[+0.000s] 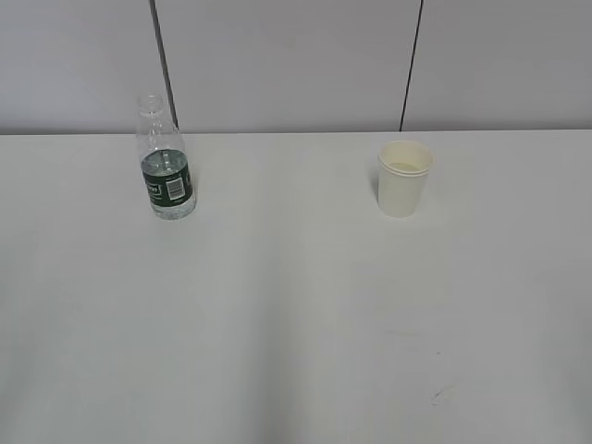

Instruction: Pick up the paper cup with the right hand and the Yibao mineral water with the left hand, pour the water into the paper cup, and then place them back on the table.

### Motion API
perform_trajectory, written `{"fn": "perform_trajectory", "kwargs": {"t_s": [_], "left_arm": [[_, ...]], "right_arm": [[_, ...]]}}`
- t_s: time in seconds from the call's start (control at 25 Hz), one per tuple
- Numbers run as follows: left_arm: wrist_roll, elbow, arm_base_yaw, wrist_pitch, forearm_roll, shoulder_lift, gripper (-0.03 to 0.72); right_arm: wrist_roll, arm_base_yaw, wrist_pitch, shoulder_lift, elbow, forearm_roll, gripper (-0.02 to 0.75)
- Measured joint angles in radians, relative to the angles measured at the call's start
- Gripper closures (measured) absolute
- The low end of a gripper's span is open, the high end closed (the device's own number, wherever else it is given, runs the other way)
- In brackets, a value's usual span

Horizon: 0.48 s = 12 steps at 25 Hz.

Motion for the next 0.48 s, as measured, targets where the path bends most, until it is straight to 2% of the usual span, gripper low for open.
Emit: {"fn": "perform_trajectory", "kwargs": {"t_s": [0.48], "left_arm": [[0.000,0.000,0.000,-0.001,0.039,0.000,0.171]], "right_arm": [[-0.002,0.000,-0.008,0.000,0.002,-0.014,0.152]]}}
